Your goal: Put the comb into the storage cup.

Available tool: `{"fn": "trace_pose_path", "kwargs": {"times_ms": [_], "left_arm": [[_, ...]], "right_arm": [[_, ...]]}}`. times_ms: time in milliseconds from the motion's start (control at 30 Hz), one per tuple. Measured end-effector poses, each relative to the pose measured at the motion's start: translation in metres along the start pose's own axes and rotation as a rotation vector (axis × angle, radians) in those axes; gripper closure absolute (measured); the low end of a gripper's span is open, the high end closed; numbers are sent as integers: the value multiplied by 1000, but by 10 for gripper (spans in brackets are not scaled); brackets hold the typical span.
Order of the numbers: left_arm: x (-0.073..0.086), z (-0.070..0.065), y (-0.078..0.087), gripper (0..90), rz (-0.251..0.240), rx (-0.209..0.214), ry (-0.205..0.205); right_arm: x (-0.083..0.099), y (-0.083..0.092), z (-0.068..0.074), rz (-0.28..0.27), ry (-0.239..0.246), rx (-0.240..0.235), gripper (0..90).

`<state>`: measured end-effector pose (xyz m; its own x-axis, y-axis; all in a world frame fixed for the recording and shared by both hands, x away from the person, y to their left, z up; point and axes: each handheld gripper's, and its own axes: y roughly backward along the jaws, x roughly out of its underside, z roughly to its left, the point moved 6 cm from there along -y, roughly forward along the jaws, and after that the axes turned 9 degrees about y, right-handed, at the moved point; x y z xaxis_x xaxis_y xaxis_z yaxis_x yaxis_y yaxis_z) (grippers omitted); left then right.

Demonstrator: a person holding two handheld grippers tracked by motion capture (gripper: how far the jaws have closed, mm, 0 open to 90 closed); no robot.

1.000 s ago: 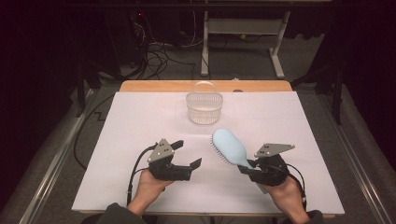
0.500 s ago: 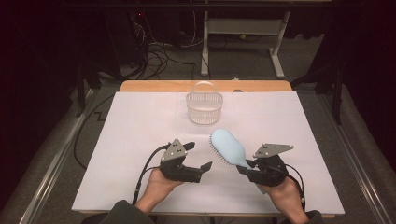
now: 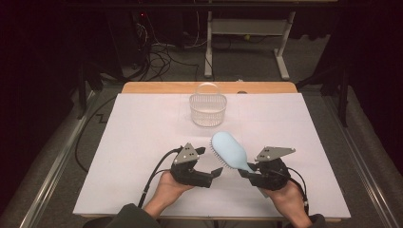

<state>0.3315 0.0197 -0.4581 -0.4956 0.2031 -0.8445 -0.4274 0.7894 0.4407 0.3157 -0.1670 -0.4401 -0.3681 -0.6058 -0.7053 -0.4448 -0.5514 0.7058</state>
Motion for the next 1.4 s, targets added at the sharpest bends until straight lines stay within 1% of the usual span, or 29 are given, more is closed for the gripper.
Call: {"fn": "trace_pose_path", "kwargs": {"times_ms": [133, 233, 300, 433, 600, 700, 1033, 1133, 1300, 1400], "left_arm": [[0, -2, 0, 86, -2, 18, 2], [0, -3, 0, 86, 0, 21, 0], [-1, -4, 0, 86, 1, 21, -8], [0, -4, -1, 85, 3, 27, -7], [0, -6, -1, 85, 5, 36, -4], [-1, -6, -1, 85, 1, 40, 2], [-3, -6, -1, 84, -9, 49, 32], [-4, -5, -1, 85, -9, 46, 32], [-5, -4, 1, 85, -12, 42, 53], [-6, -4, 2, 86, -19, 41, 59]], "right_arm": [[-2, -3, 4, 2, 8, -4, 696], [-3, -5, 6, 6, 14, -11, 696], [-3, -7, 7, 3, 21, -17, 696], [-5, -7, 9, -9, 33, -19, 696], [-6, -10, 11, -10, 23, -30, 696], [-7, -12, 12, -19, 22, -45, 696], [-12, -16, 16, -28, 28, -46, 695], [-12, -18, 17, -25, 28, -49, 696], [-14, -24, 19, -15, 36, -51, 696], [-15, -27, 23, -11, 46, -51, 696]]}}
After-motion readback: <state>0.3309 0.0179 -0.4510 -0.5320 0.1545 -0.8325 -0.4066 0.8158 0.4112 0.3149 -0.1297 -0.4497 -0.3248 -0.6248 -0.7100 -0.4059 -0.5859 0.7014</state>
